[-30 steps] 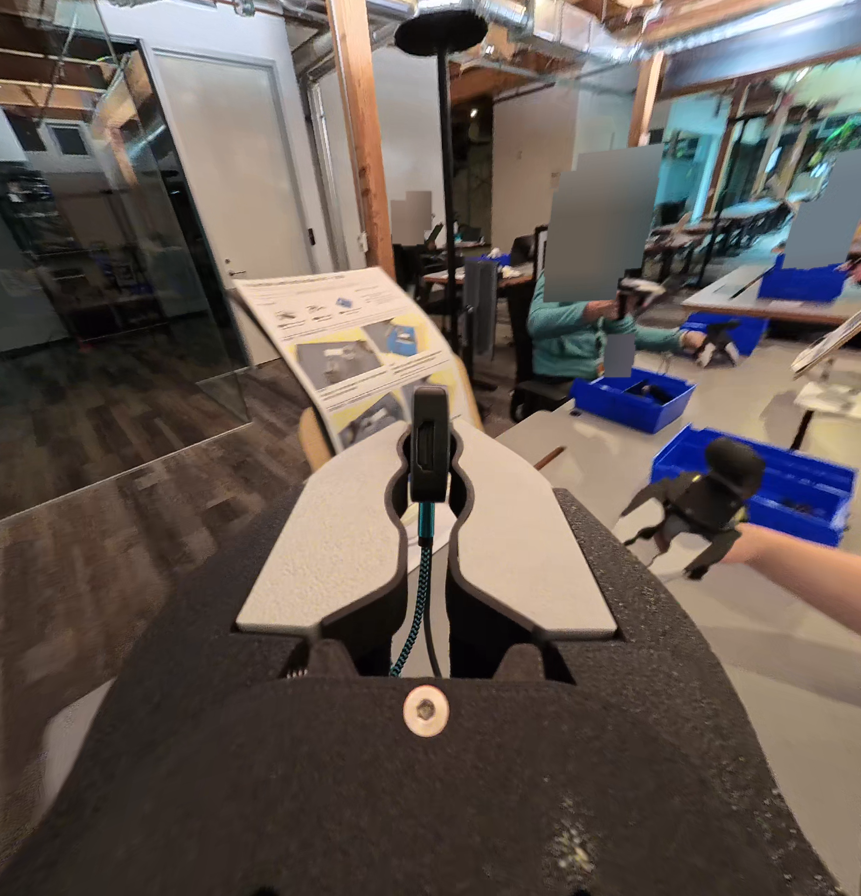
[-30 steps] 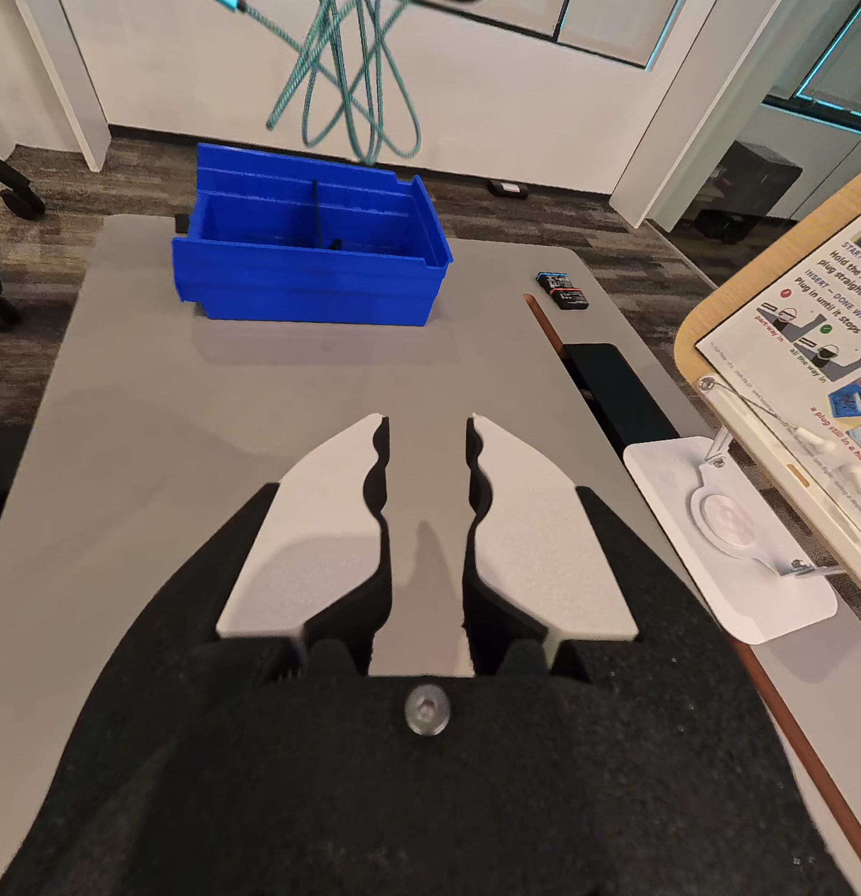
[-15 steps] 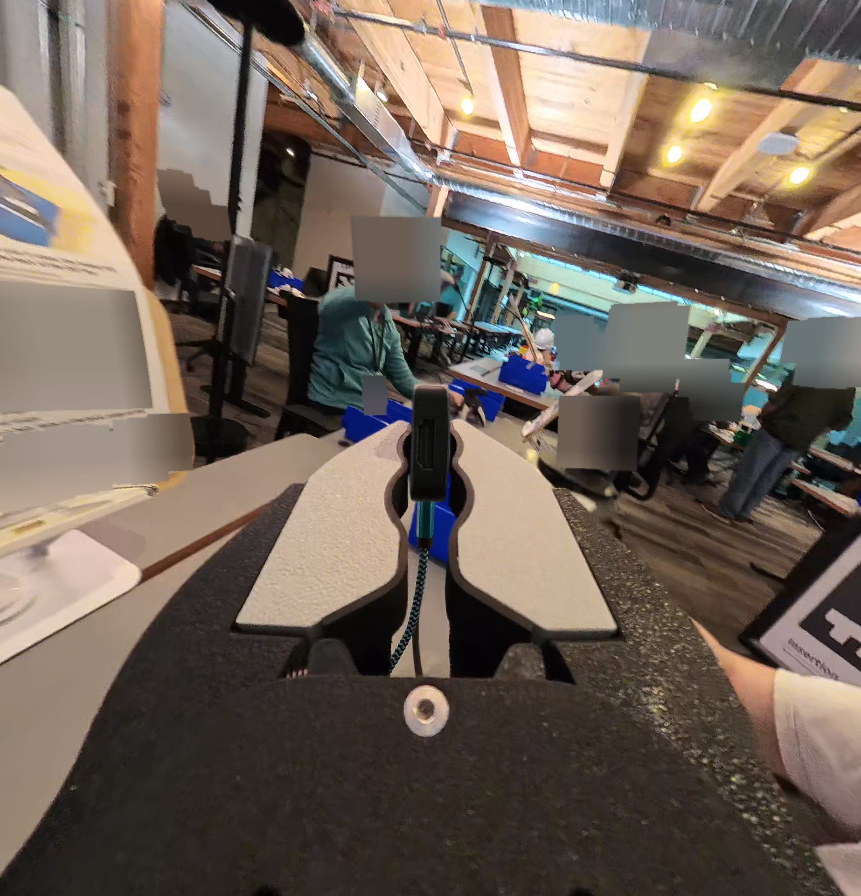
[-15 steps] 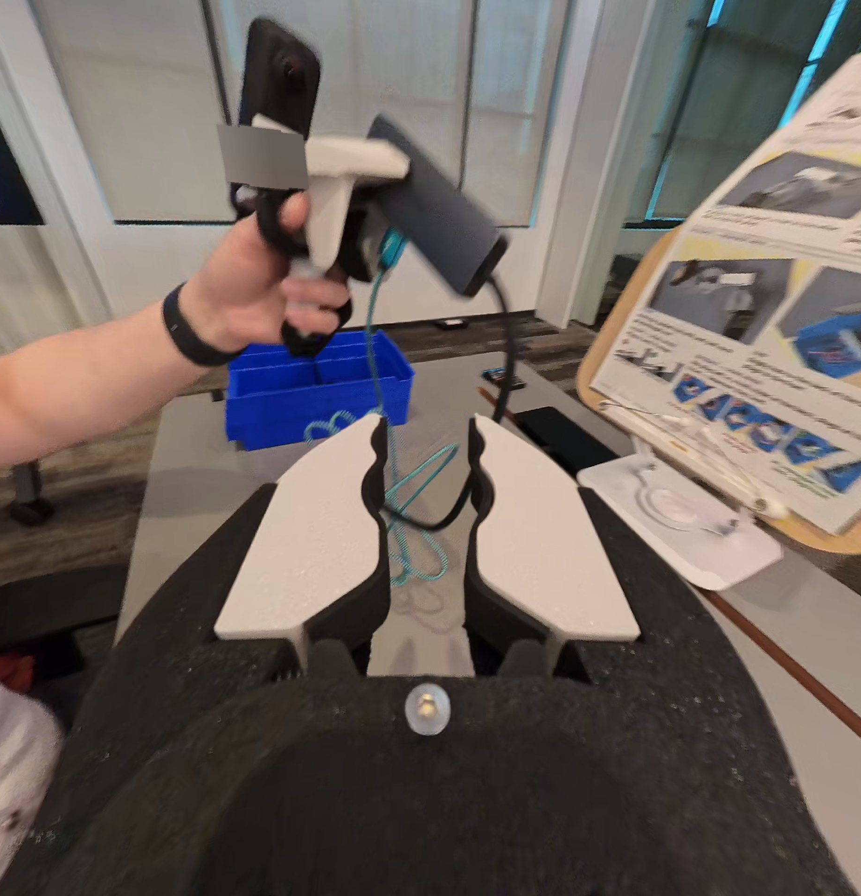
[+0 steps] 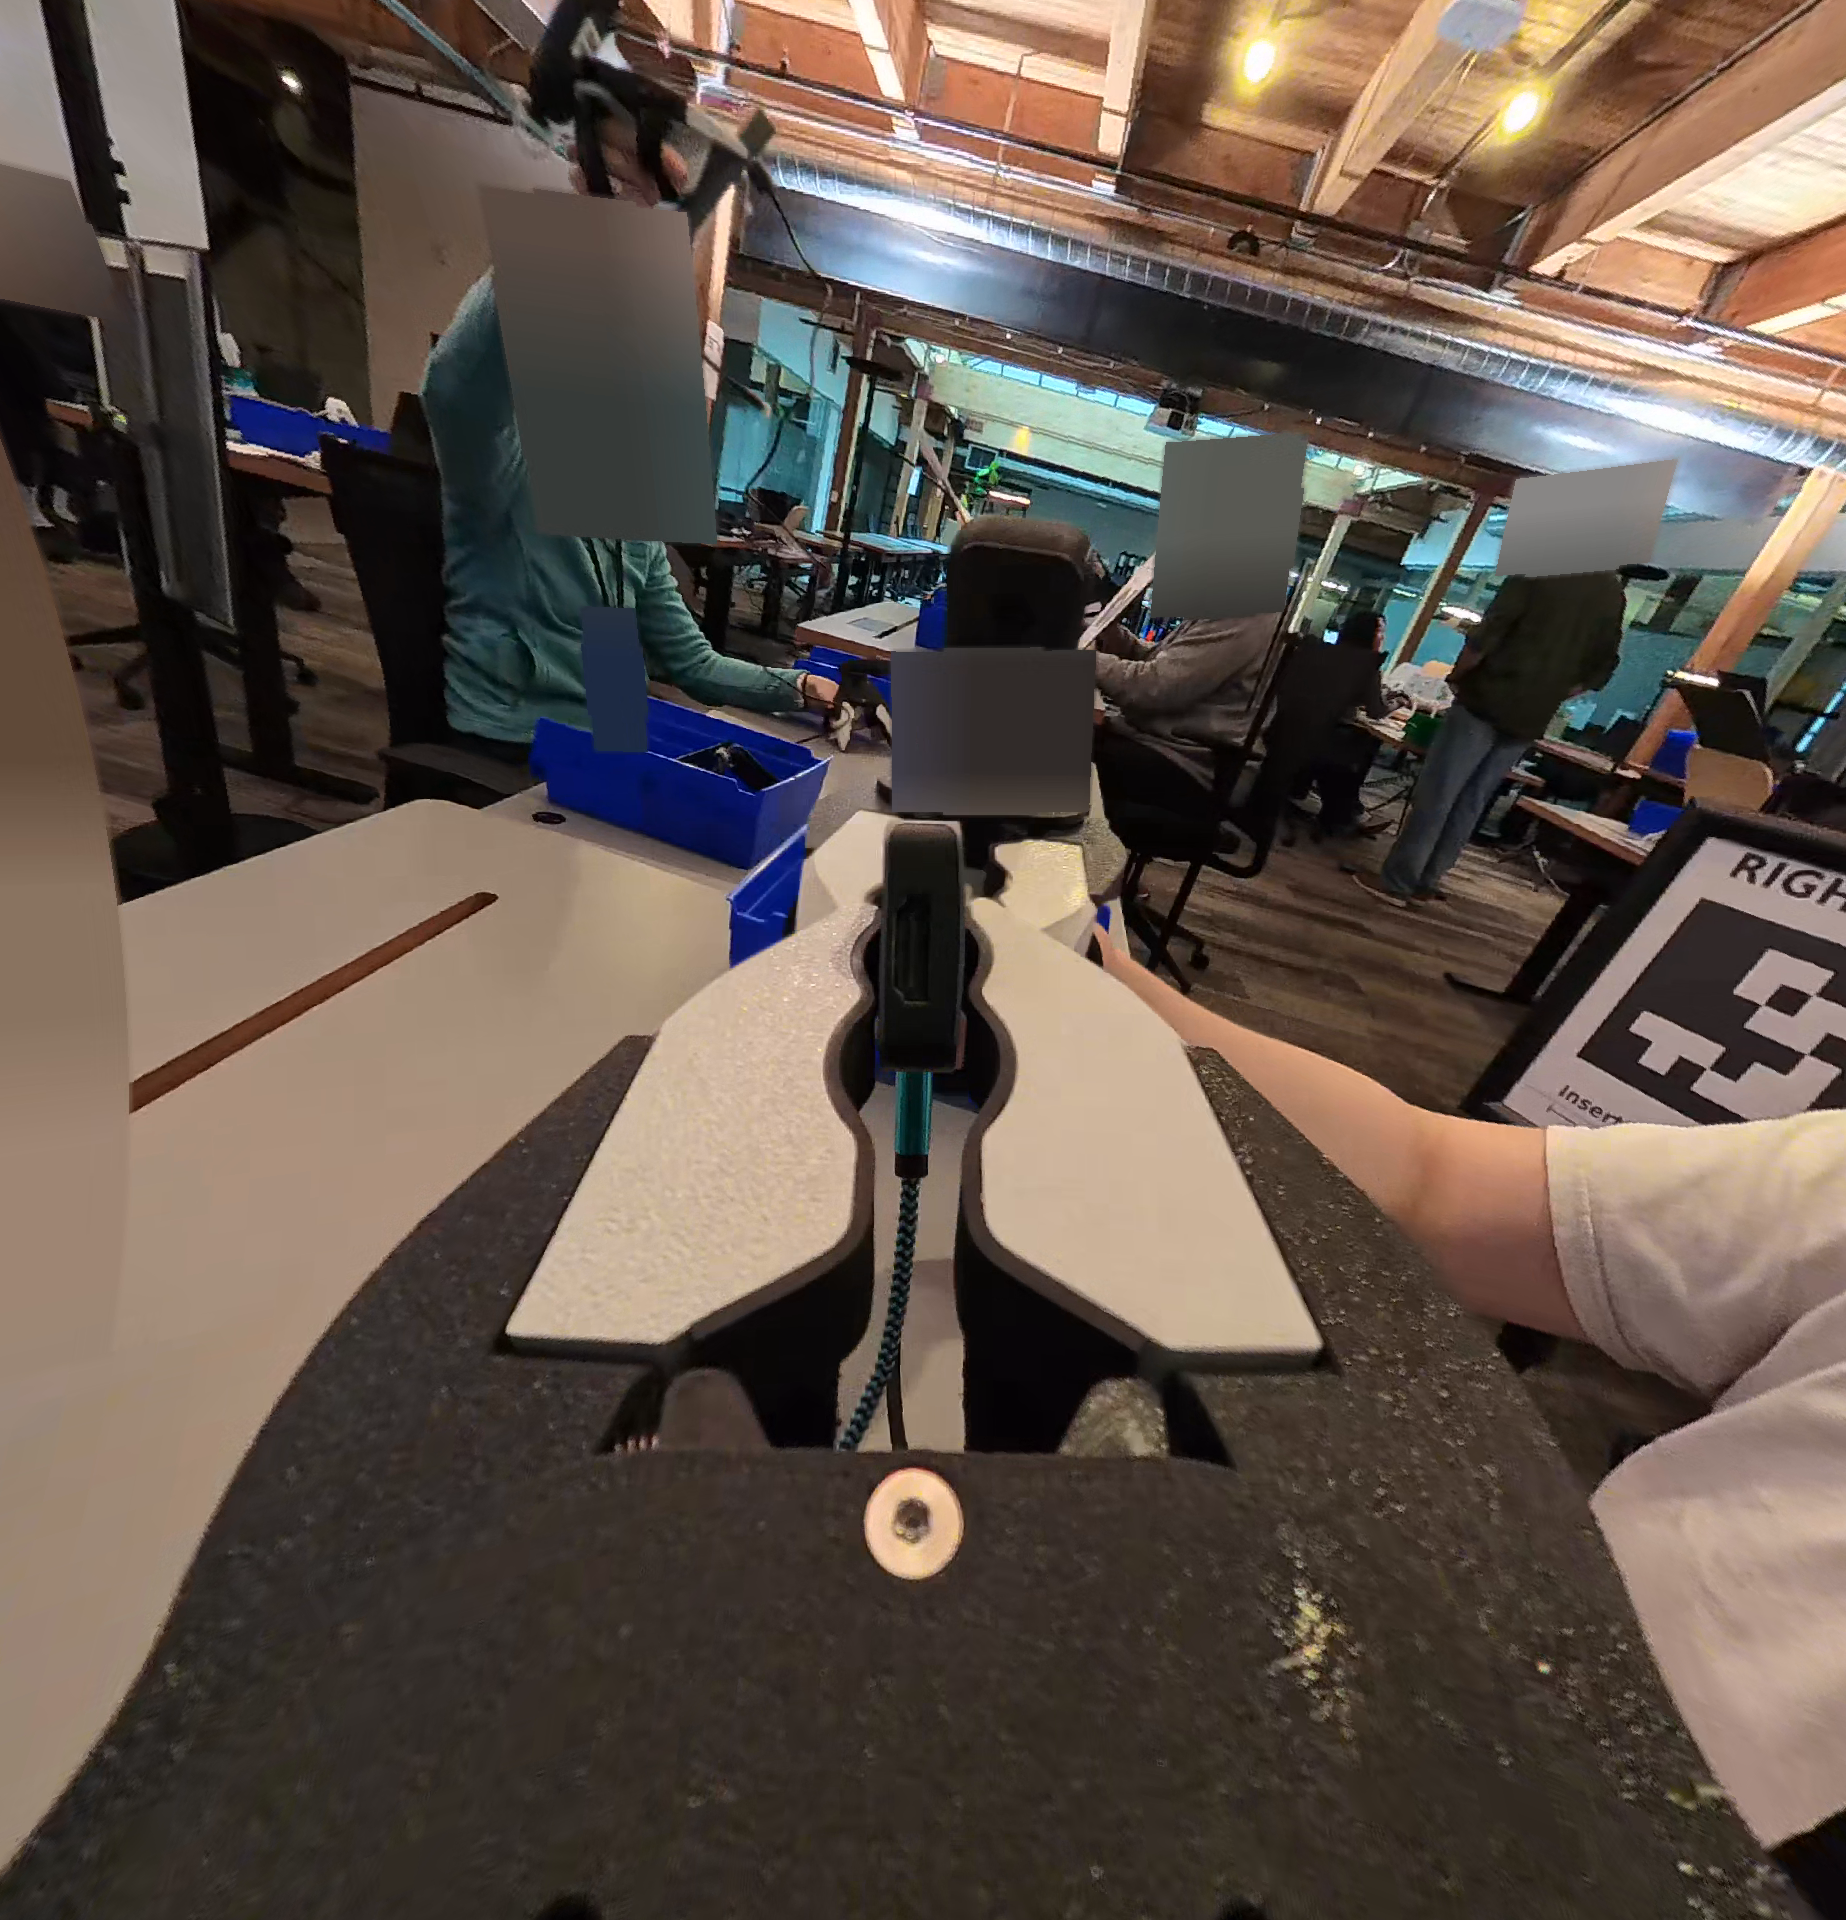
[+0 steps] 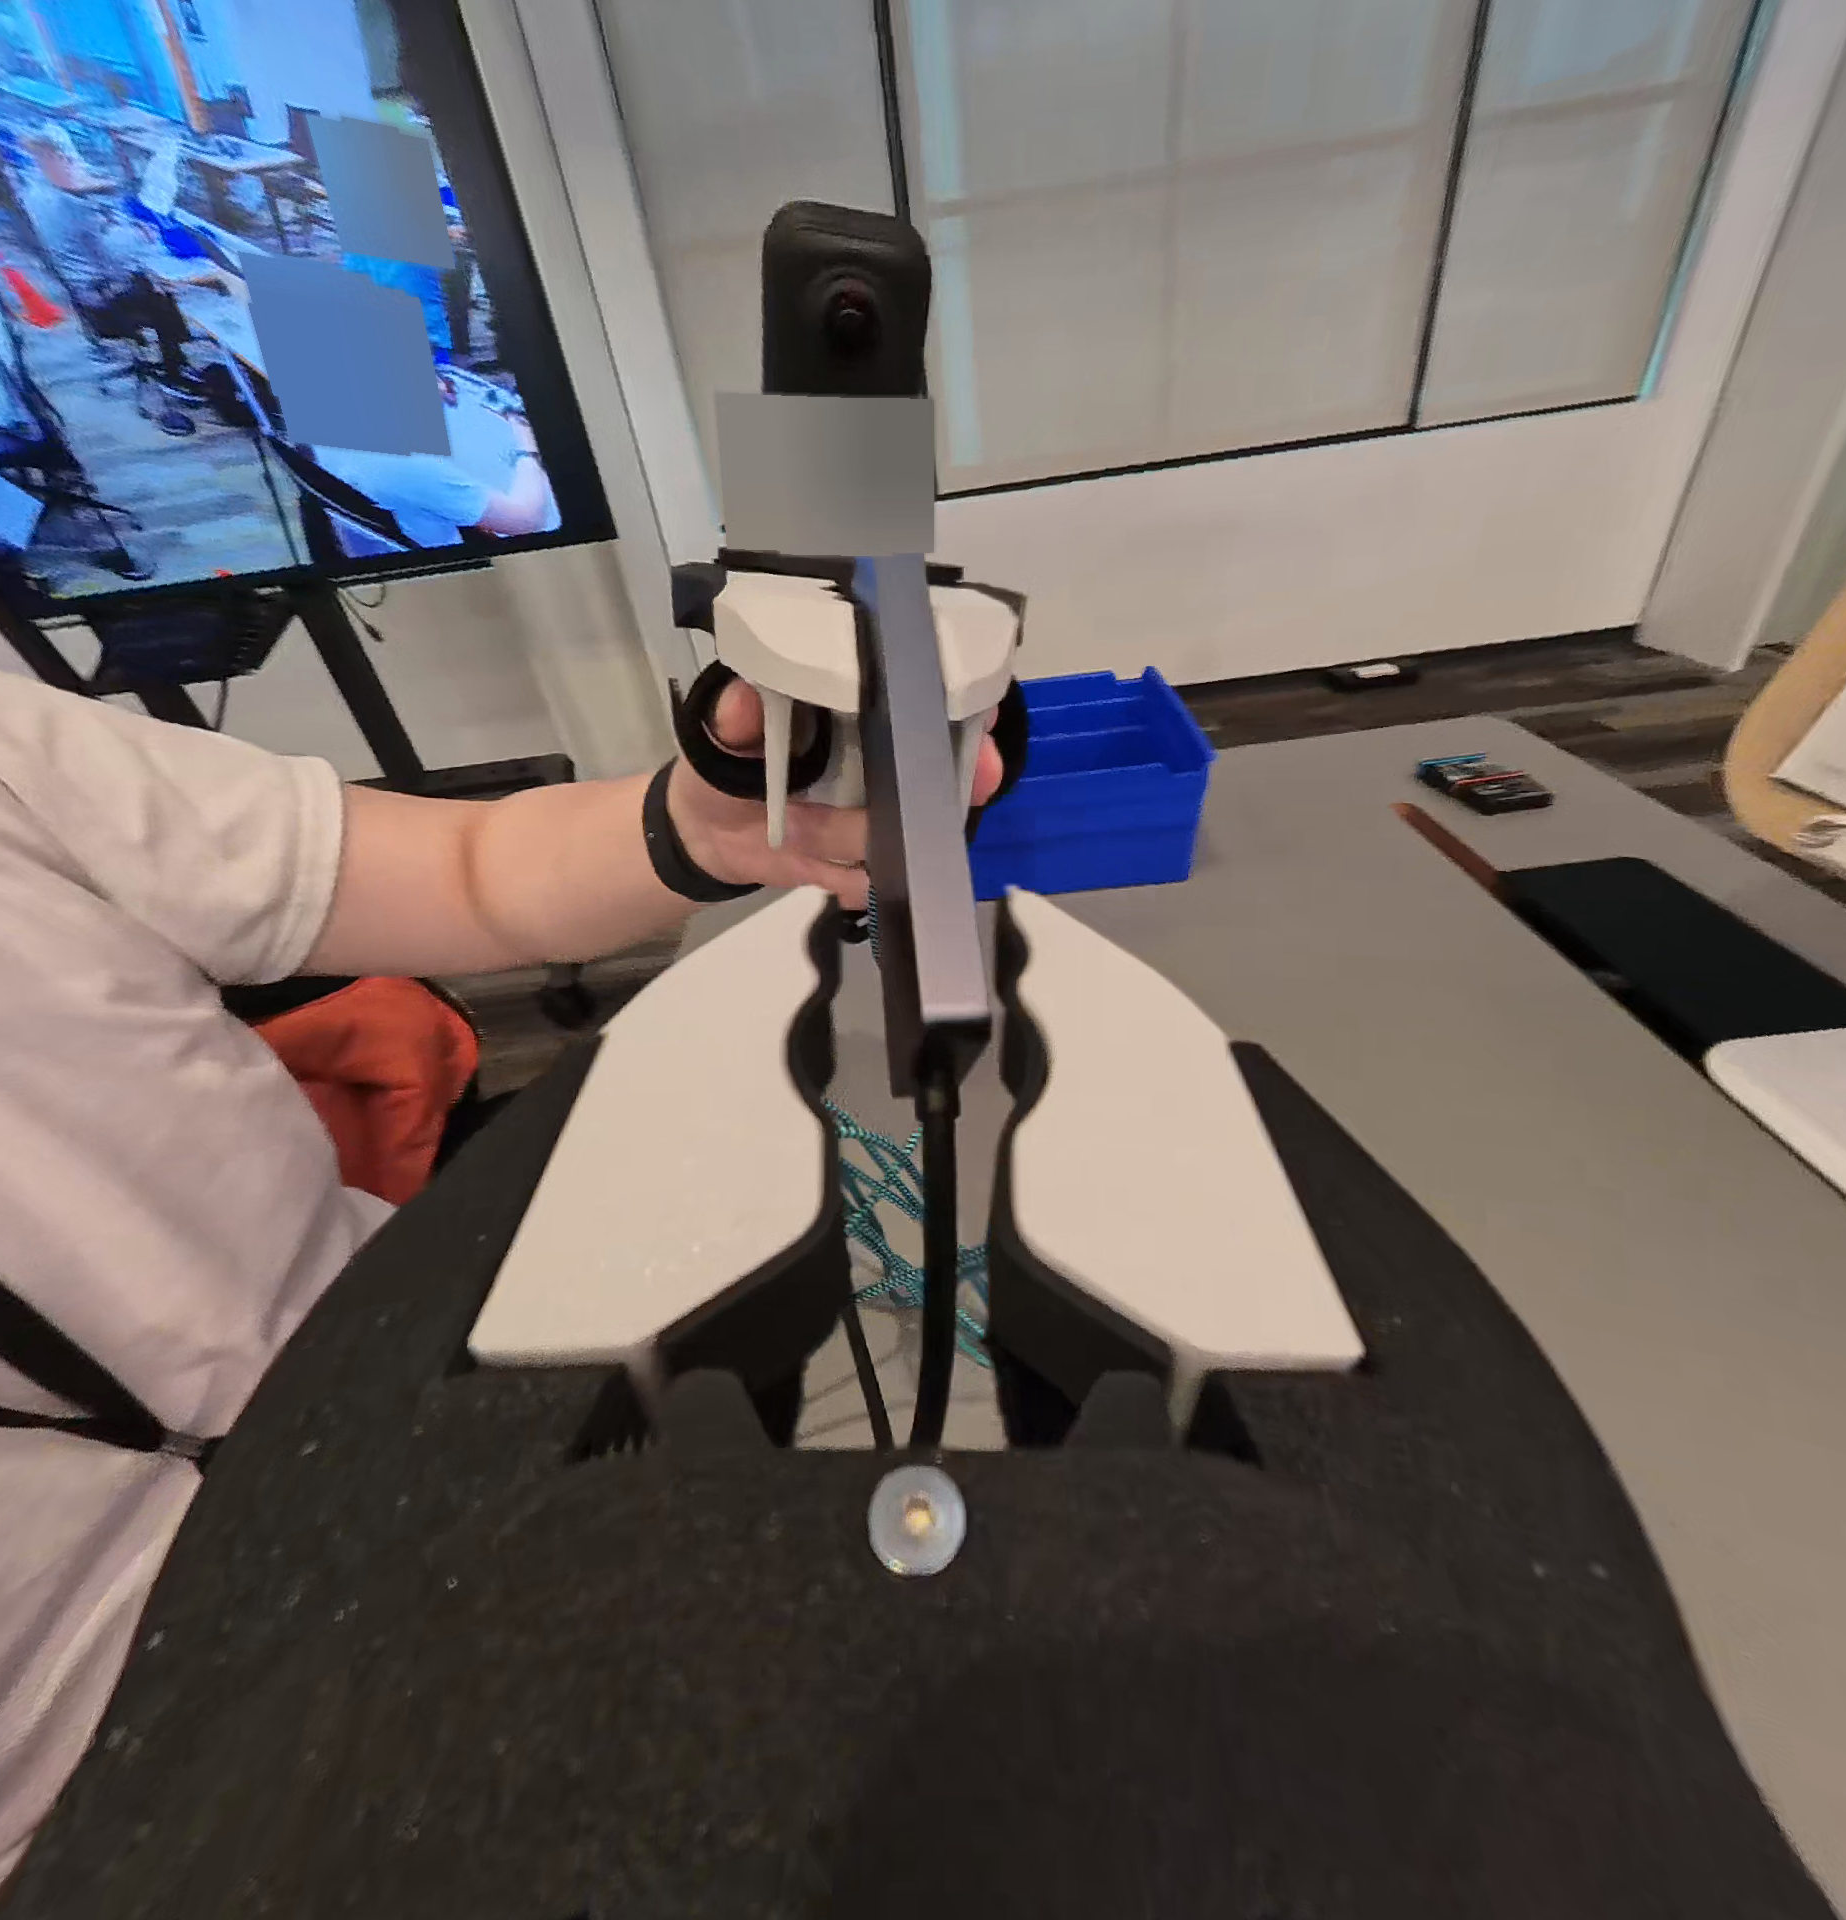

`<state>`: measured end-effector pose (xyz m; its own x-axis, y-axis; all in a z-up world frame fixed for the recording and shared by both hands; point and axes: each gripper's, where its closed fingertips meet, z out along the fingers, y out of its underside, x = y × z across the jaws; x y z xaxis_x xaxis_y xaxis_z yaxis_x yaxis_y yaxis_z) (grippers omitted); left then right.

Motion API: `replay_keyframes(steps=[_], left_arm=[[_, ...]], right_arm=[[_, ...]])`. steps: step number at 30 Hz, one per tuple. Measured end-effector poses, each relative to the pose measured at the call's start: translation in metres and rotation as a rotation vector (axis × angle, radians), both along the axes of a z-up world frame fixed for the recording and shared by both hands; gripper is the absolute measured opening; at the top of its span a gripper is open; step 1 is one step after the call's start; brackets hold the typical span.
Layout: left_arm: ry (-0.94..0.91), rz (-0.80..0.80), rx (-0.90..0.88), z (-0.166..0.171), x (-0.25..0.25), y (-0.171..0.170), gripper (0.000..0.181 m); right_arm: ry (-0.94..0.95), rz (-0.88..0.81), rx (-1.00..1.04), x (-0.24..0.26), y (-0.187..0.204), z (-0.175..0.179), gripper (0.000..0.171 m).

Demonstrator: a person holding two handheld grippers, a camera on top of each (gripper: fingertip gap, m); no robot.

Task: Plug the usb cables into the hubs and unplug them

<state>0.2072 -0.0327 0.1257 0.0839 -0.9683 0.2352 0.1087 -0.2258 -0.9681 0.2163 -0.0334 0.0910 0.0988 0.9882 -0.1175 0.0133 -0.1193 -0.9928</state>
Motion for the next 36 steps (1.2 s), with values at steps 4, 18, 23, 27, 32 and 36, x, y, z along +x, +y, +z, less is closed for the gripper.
replay_keyframes(steps=[4, 18, 23, 27, 32, 36], left_arm=[[-0.031, -0.034, -0.031, -0.002, -0.004, -0.002, 0.011], [0.012, 0.073, -0.028, -0.022, -0.022, 0.015, 0.018], [0.057, 0.137, 0.008, -0.030, -0.032, 0.019, 0.023], [0.104, 0.152, 0.015, -0.034, -0.039, 0.020, 0.035], [0.245, 0.241, 0.129, -0.038, -0.049, 0.032, 0.046], [0.288, 0.371, 0.191, -0.036, -0.053, 0.041, 0.062]], right_arm=[[0.049, 0.076, -0.066, -0.008, -0.006, -0.001, 0.012], [0.024, 0.118, -0.195, -0.025, 0.007, -0.012, 0.011], [-0.020, 0.157, -0.236, -0.029, 0.010, -0.022, 0.011], [-0.046, 0.183, -0.286, -0.029, 0.014, -0.031, 0.011], [-0.095, 0.197, -0.339, -0.027, 0.019, -0.043, 0.011], [-0.094, 0.137, -0.474, -0.026, 0.034, -0.054, 0.011]])
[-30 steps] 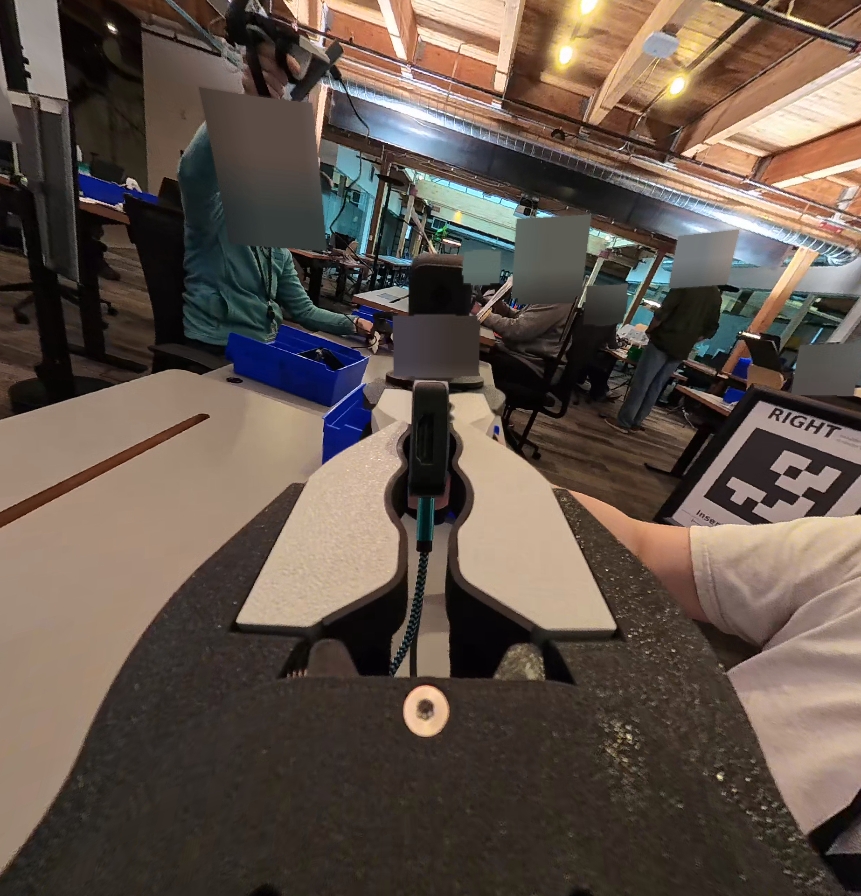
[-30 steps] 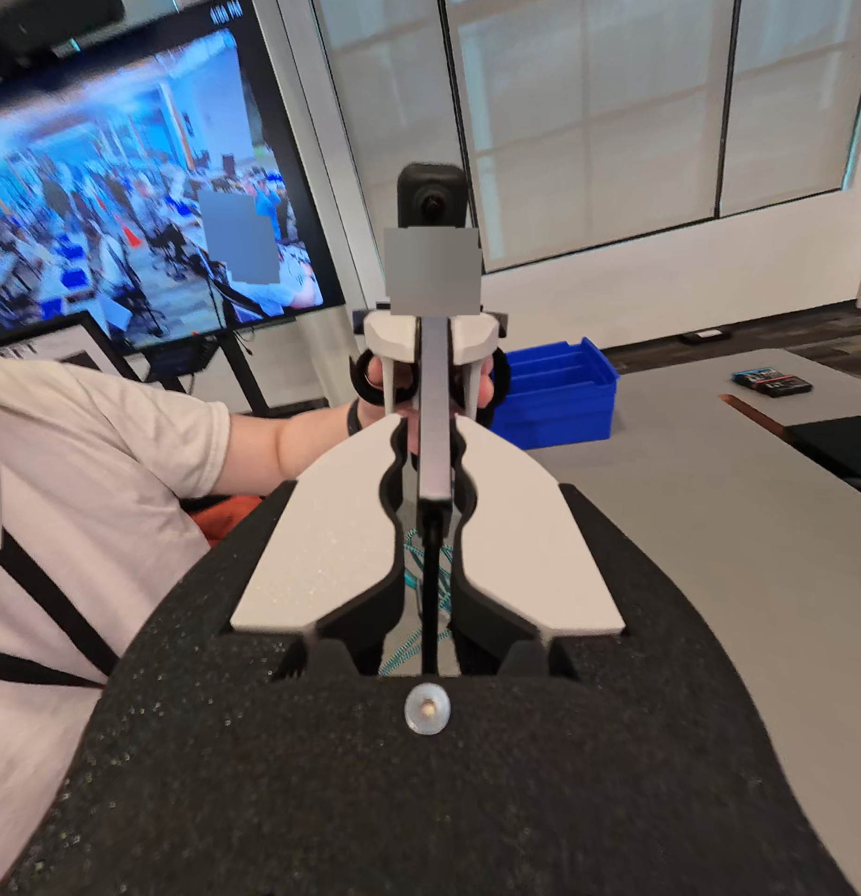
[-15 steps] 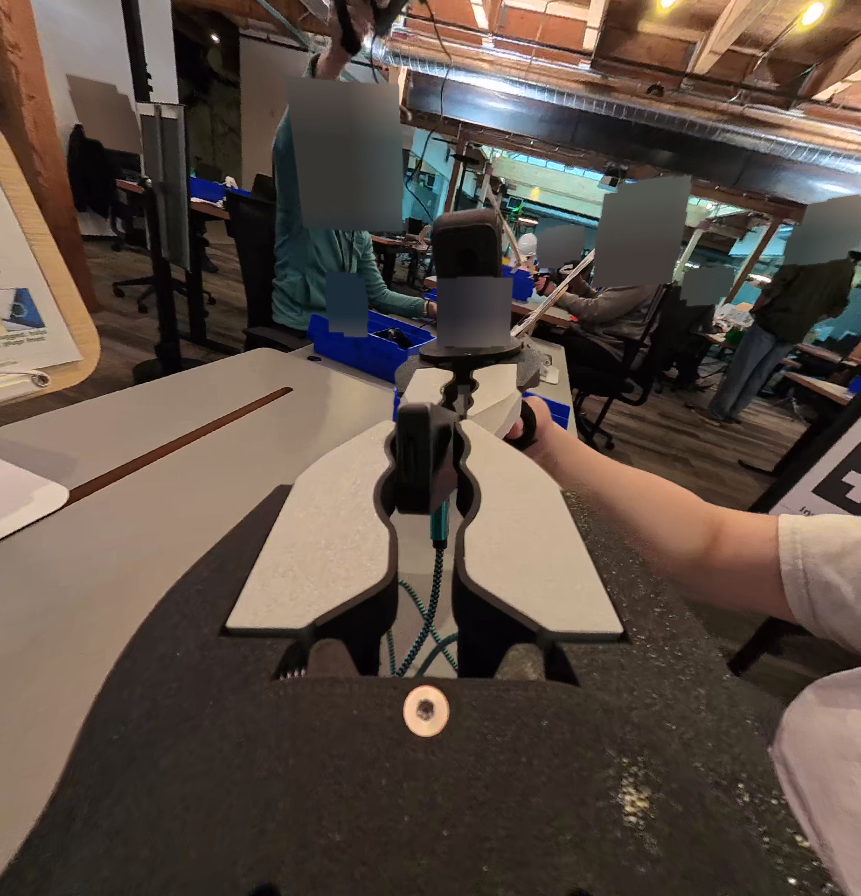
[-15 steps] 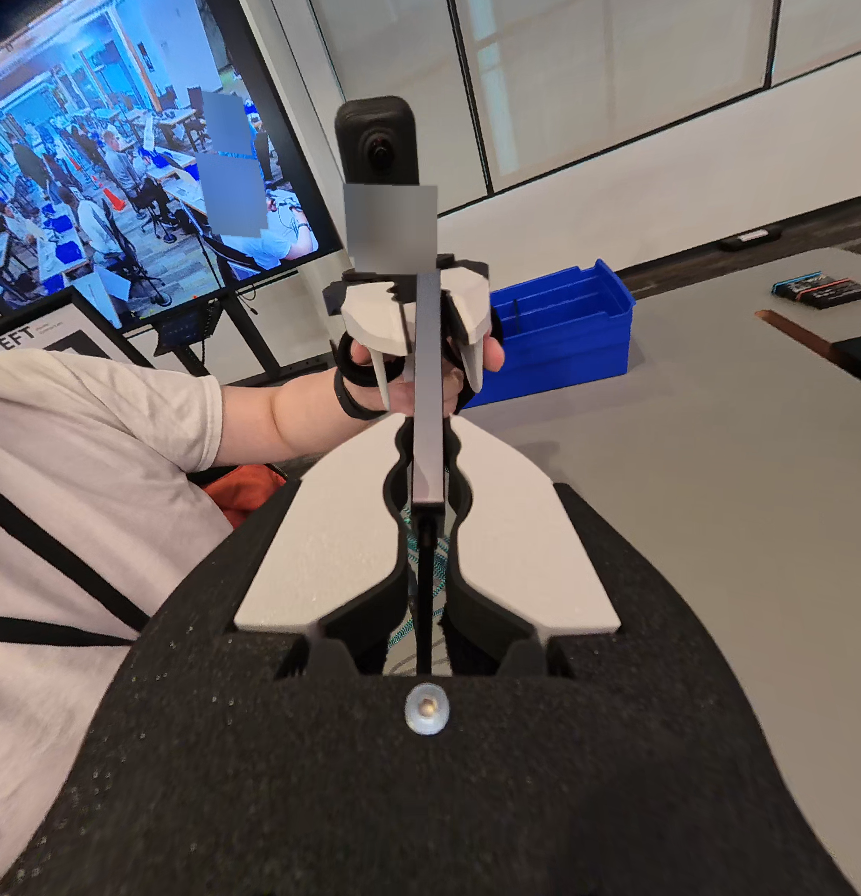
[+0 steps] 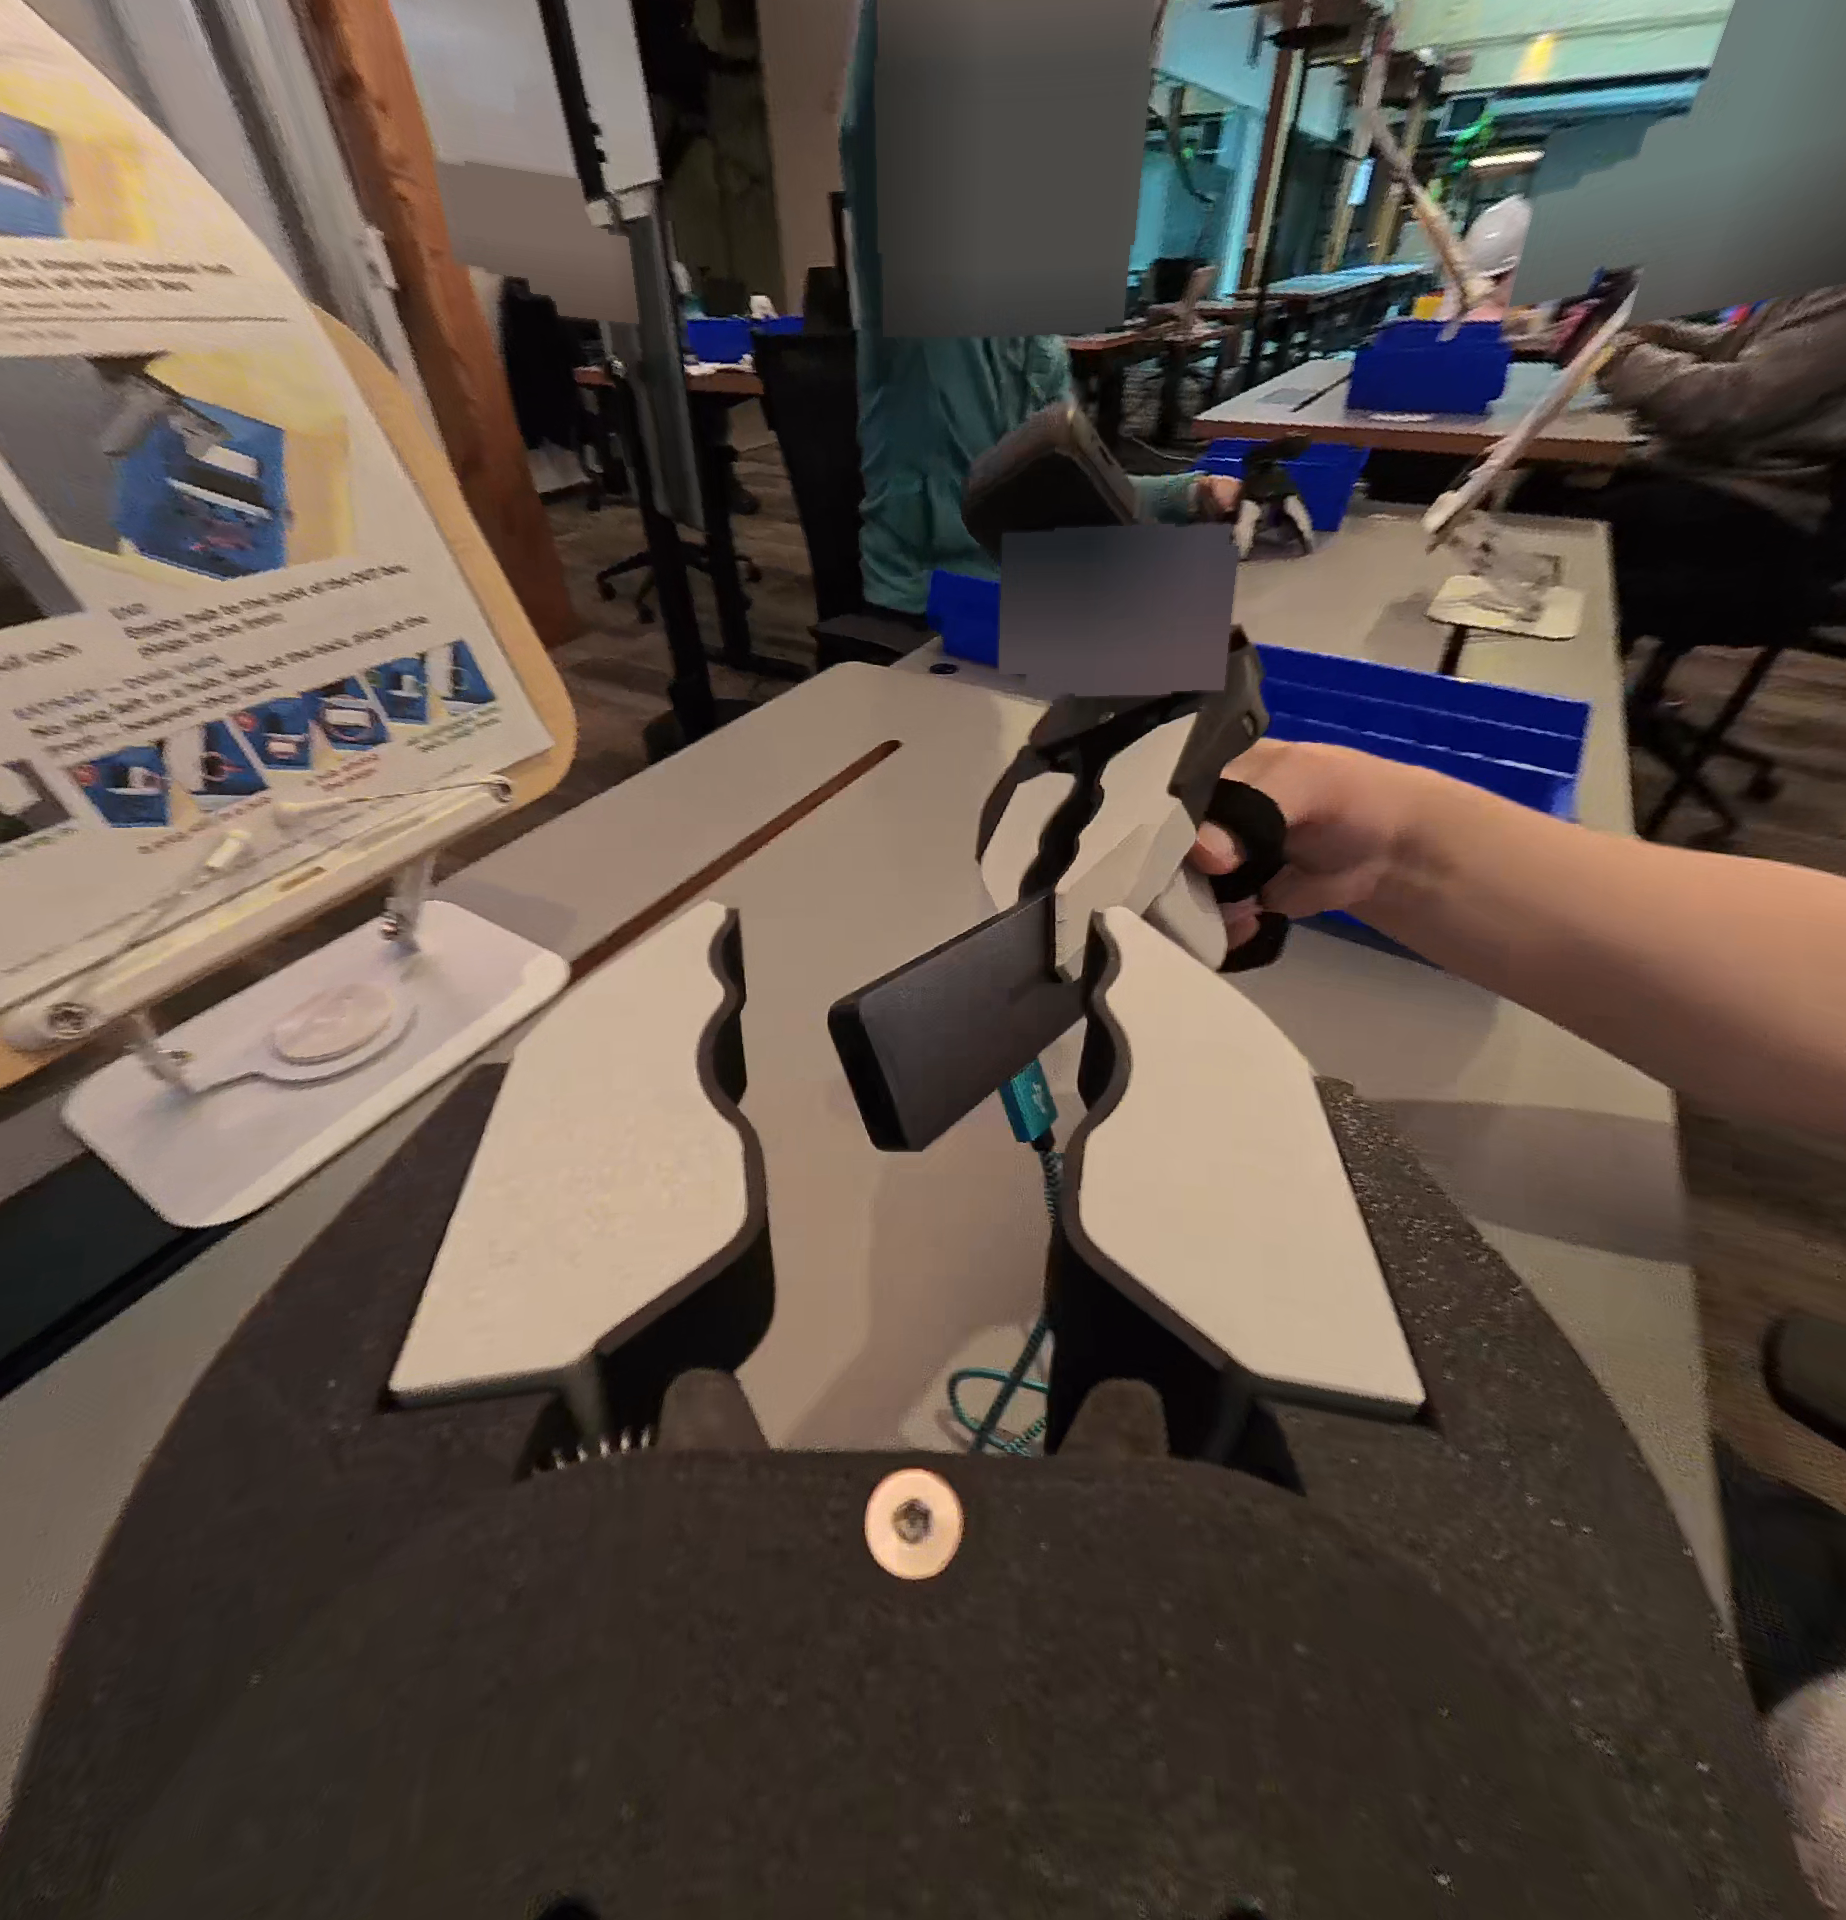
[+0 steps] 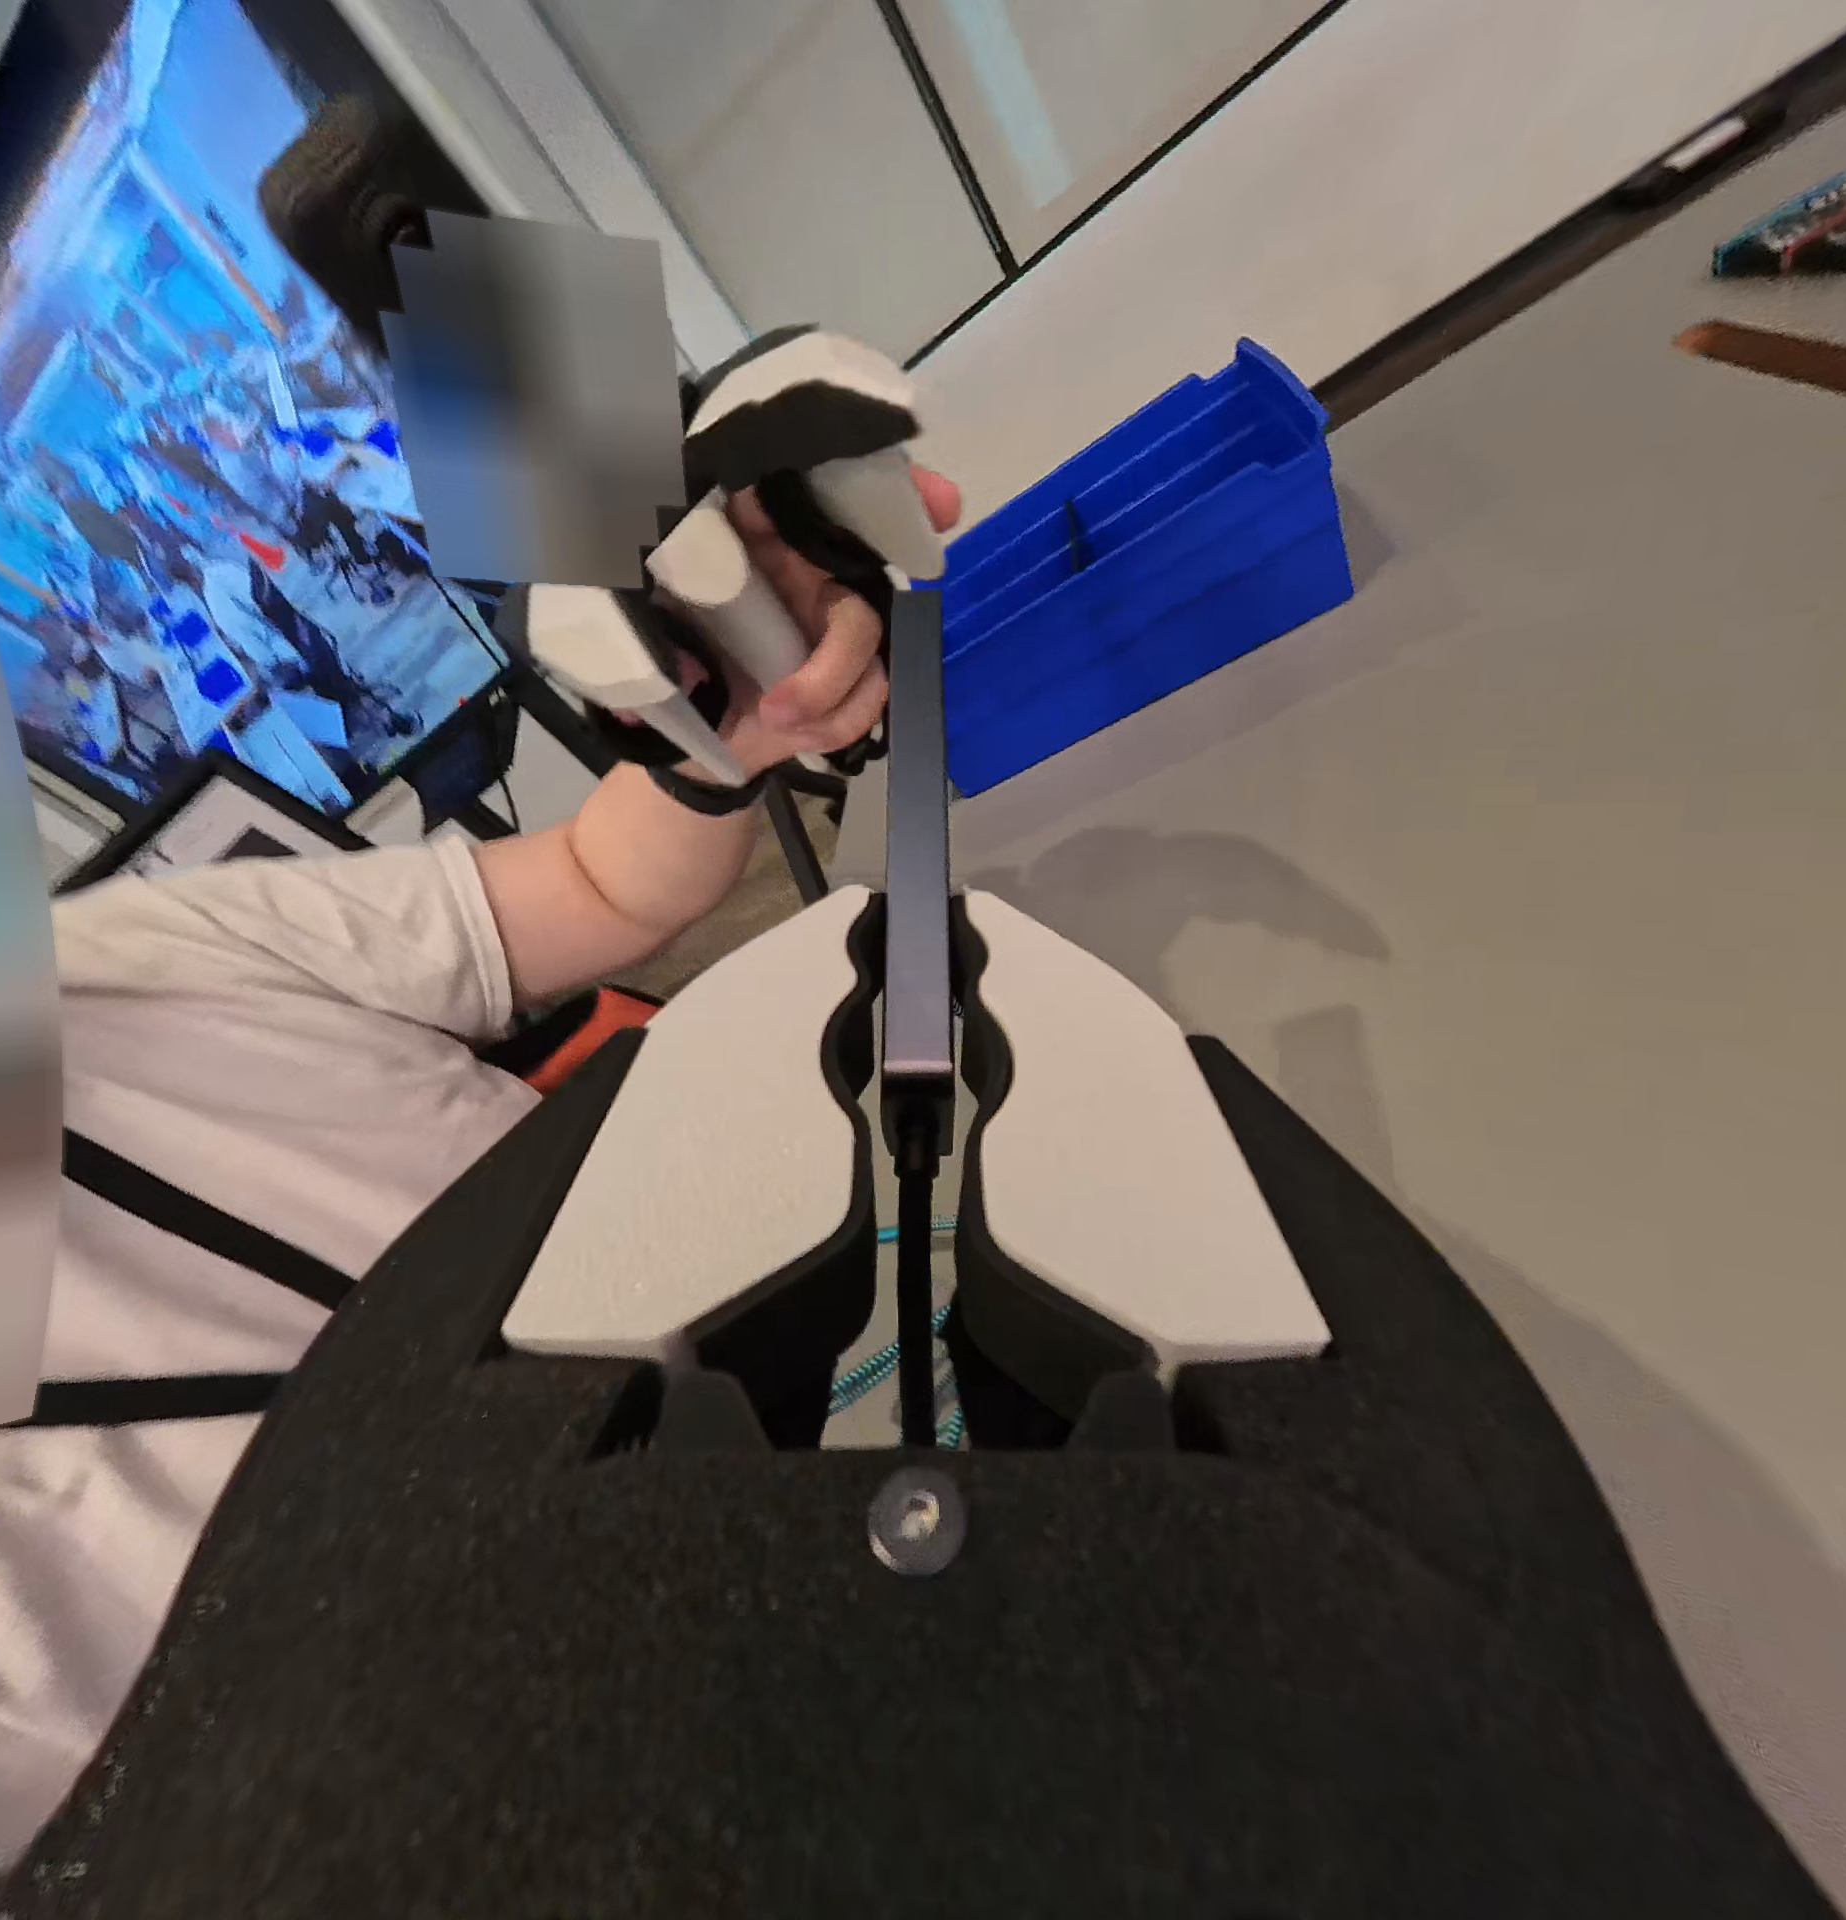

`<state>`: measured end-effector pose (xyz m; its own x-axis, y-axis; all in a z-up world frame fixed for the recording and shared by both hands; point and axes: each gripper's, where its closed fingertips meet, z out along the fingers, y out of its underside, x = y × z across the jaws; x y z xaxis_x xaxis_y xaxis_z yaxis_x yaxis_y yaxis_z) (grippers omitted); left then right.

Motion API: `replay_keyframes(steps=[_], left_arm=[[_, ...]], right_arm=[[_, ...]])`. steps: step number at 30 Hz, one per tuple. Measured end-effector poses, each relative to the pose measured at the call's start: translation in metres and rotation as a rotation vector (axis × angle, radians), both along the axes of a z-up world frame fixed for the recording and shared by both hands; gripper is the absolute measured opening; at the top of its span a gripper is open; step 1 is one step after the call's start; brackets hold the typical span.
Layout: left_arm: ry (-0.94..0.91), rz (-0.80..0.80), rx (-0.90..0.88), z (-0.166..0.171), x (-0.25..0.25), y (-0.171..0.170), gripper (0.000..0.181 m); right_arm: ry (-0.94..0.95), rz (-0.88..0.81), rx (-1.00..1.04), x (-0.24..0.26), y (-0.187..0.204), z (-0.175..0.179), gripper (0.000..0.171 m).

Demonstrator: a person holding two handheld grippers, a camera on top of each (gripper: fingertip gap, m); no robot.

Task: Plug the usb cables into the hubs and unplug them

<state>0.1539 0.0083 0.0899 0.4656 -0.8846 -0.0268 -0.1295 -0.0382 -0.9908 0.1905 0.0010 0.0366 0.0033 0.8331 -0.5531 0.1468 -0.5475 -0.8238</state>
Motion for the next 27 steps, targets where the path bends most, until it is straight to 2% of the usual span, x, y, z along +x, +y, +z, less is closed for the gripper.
replay_keyframes(steps=[5, 7, 10, 16, 21, 25, 27], left_arm=[[0.131, 0.170, 0.277, -0.011, -0.010, 0.005, 0.058], [0.155, 0.245, 0.329, -0.016, -0.015, 0.009, 0.050], [0.146, 0.254, 0.249, -0.027, -0.015, 0.013, 0.053], [-0.052, 0.132, -0.079, -0.026, -0.011, 0.015, 0.047], [-0.043, 0.084, -0.226, -0.031, -0.004, 0.015, 0.049], [0.026, 0.103, -0.057, -0.031, -0.007, 0.016, 0.060], [0.065, 0.040, 0.087, -0.030, -0.006, 0.006, 0.061]], right_arm=[[0.024, -0.059, -0.151, 0.010, 0.016, -0.013, 0.011], [0.032, -0.063, -0.176, 0.013, 0.017, -0.015, 0.011], [0.031, -0.067, -0.169, 0.016, 0.016, -0.015, 0.011], [0.019, -0.028, -0.100, 0.019, 0.010, -0.014, 0.011], [0.015, -0.019, -0.051, 0.021, 0.012, -0.016, 0.011], [0.022, -0.030, -0.100, 0.024, 0.015, -0.018, 0.011], [0.017, -0.004, -0.137, 0.026, 0.013, -0.018, 0.011]])
